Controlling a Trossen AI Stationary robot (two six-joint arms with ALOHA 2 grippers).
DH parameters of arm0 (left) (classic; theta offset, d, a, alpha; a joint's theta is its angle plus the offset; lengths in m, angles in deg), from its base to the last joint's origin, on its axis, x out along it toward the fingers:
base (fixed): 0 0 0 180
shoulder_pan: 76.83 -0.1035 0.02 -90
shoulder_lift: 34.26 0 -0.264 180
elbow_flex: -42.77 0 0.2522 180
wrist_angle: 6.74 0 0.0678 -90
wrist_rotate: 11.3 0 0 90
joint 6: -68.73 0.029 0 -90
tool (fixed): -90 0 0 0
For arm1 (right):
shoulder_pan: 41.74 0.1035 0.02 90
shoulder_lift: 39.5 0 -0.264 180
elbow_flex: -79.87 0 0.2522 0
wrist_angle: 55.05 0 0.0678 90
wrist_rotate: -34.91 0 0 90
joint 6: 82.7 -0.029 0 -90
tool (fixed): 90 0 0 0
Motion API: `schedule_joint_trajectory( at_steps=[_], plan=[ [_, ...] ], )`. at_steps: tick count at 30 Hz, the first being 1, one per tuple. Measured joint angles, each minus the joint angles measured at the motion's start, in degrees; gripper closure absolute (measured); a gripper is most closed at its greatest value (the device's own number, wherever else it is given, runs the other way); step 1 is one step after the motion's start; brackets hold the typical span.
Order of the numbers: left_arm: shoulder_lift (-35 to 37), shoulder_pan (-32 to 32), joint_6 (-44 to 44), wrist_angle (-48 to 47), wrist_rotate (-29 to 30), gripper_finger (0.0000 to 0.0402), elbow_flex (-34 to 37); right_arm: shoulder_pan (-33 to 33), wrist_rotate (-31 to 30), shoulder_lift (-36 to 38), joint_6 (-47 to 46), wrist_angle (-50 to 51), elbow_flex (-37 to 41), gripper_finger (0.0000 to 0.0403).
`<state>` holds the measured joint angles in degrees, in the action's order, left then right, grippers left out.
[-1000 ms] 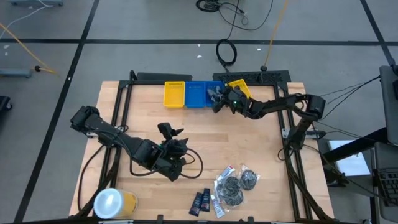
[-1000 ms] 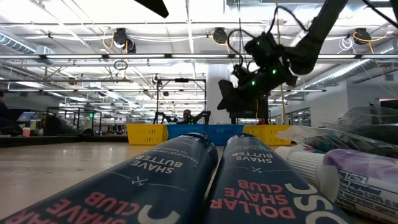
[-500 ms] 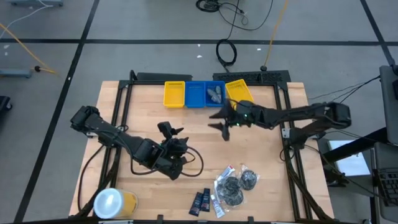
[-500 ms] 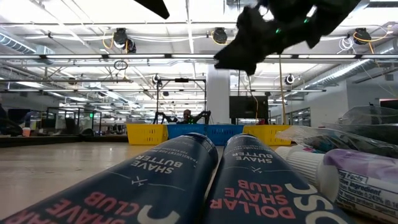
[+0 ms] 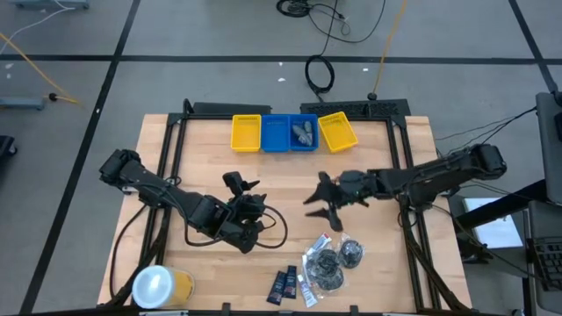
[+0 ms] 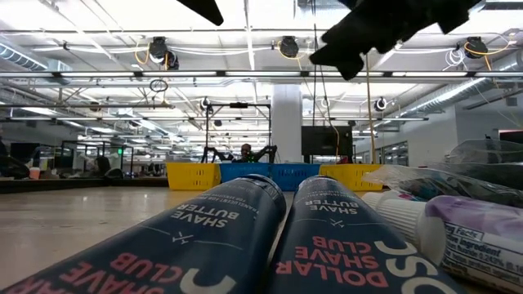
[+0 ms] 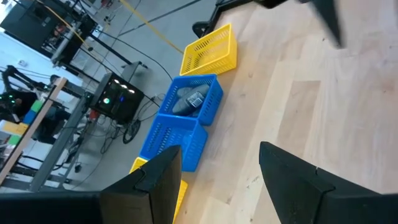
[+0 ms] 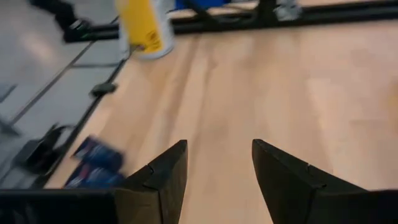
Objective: Pick & Place Travel size toiletries
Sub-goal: Put the hairbrush into the left blue bin
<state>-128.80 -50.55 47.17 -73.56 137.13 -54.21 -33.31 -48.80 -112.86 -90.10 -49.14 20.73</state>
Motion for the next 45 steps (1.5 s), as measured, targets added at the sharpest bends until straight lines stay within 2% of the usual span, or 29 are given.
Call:
schedule_joint_trajectory(
  at_steps=[11, 16, 21, 33, 40, 45],
  plan=[
    [0.0, 0.0, 0.0, 0.2, -0.5, 0.0188, 0.0, 12.5, 0.0, 0.0, -6.8, 6.5, 0.0, 0.0232],
    [0.0, 0.0, -0.2, 0.2, -0.5, 0.0188, 0.0, 17.0, -0.3, 0.0, -12.2, 10.8, 0.1, 0.0232],
    [0.0, 0.0, -0.3, 0.2, -0.9, 0.0188, 0.0, 20.0, -0.3, 0.0, -18.1, 10.3, 2.8, 0.0232],
    [0.0, 0.0, -1.1, 0.2, -2.0, 0.0188, 0.0, 22.1, -1.2, 0.0, -34.3, 10.3, 12.0, 0.0232],
    [0.0, 0.0, -1.0, 0.2, -2.0, 0.0188, 0.0, 20.3, -8.3, 0.0, -34.0, 10.3, 15.8, 0.0232],
    [0.0, 0.0, -1.1, 0.2, -2.0, 0.0188, 0.0, 17.9, -9.0, 0.0, -34.0, 10.3, 17.5, 0.0232]
  ],
)
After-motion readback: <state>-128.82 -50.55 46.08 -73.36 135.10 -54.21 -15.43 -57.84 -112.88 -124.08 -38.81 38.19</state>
